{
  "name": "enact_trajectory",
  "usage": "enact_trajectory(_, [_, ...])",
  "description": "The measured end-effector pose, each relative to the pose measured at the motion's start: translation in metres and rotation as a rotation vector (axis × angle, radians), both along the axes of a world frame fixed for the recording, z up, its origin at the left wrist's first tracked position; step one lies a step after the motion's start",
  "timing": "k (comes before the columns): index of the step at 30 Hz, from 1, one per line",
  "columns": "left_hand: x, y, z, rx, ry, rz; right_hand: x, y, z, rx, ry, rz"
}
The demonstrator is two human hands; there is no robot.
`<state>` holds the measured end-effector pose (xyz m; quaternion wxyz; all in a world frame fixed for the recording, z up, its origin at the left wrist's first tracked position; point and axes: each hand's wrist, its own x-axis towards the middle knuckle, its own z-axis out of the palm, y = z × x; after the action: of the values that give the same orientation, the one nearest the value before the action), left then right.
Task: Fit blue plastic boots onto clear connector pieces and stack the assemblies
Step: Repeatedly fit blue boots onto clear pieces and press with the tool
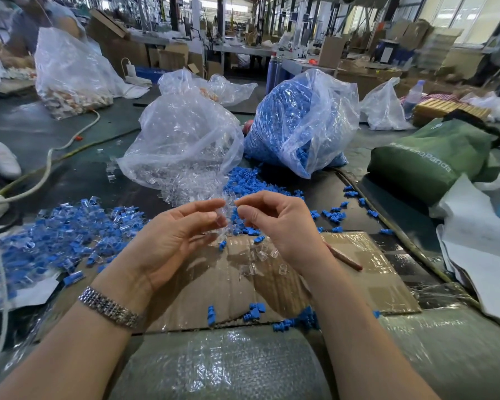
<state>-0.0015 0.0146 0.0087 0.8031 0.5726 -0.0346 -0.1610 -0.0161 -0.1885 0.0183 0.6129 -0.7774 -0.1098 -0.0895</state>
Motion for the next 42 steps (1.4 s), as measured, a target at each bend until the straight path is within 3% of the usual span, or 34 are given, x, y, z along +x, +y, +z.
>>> enact_trajectory(4, [0.001,0.001,0.001,0.009,-0.061,0.027,0.000,0.000,0.000,0.003,-0.001,0.017])
enact_trajectory(12, [-0.001,-0.004,0.000,-0.207,0.107,0.014,-0.001,0.002,-0.002,-0.048,-0.055,0.009])
enact_trajectory(17, [-0.003,-0.007,0.002,-0.077,0.023,0.053,-0.002,0.005,-0.002,-0.090,-0.095,0.014])
enact_trajectory(27, [-0.001,-0.005,-0.001,-0.198,0.001,-0.021,-0.004,0.005,-0.003,-0.153,-0.175,0.070])
enact_trajectory(33, [-0.008,-0.005,0.003,-0.018,-0.039,-0.075,-0.004,0.006,-0.005,-0.259,-0.242,0.064])
enact_trajectory(42, [-0.011,-0.006,0.005,0.086,-0.142,-0.028,-0.003,0.008,-0.007,-0.390,-0.242,0.065])
